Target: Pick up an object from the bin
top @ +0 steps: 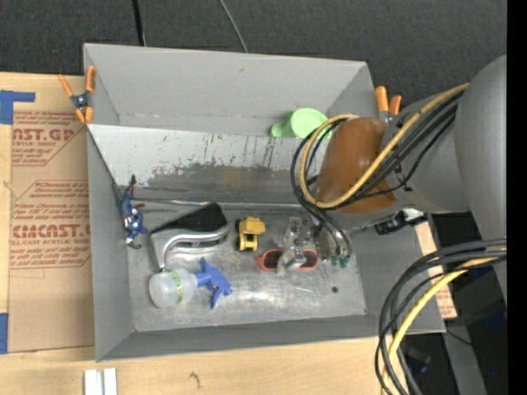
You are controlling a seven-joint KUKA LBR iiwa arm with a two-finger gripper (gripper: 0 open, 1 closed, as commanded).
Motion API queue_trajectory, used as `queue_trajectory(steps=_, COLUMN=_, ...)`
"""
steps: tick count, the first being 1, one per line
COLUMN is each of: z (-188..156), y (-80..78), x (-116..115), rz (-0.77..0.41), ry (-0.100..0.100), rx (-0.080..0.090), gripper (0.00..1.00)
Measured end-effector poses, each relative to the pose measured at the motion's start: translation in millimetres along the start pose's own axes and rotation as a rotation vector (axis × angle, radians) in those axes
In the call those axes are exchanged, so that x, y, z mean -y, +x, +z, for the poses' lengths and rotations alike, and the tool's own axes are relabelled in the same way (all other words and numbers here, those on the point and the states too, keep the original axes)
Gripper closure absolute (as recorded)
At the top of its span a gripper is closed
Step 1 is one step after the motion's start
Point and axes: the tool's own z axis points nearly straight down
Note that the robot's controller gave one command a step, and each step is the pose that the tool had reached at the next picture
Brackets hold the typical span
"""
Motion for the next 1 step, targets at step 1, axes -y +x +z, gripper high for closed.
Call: queue_trajectory(steps=1, z=0.0, y=-0.1, x=0.0, rz=0.000, ry=0.000, rx=0.000, gripper=1.00)
